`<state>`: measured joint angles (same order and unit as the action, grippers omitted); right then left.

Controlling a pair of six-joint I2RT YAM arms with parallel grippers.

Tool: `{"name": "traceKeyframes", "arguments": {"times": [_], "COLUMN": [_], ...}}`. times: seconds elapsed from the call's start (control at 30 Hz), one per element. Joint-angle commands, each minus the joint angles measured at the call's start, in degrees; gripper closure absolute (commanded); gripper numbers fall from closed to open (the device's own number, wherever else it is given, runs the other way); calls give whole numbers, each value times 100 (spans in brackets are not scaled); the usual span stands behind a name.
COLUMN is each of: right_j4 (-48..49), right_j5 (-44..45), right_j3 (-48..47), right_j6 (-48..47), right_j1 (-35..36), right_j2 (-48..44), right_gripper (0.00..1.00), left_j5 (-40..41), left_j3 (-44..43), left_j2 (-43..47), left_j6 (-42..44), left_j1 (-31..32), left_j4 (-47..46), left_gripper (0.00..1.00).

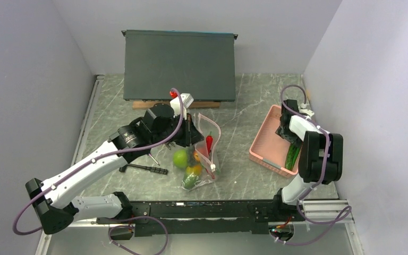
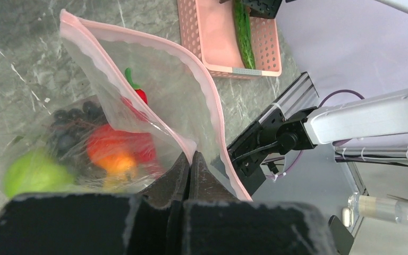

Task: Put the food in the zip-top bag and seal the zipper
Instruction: Pick up the fake vegetable from the bin.

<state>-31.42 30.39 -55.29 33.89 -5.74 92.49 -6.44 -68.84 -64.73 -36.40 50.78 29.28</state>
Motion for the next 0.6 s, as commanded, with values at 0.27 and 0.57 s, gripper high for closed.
{"name": "traceKeyframes", "arguments": {"times": [0.27,0.57], "right_j4": [870,1060], "right_j5": [-673,-1103], "right_j3": [7,308], "right_j6": [-174,-326], "right_j1": [-343,-263], "right_j2": [709,-456], "right_gripper": [45,99], "left_j5": [243,175], "left_j3": [-344,-276], "left_j2": [-66,-49], "left_j6": [-103,82], "left_j1": [-33,-67], "left_j4": [35,41], "left_gripper": [100,100]}}
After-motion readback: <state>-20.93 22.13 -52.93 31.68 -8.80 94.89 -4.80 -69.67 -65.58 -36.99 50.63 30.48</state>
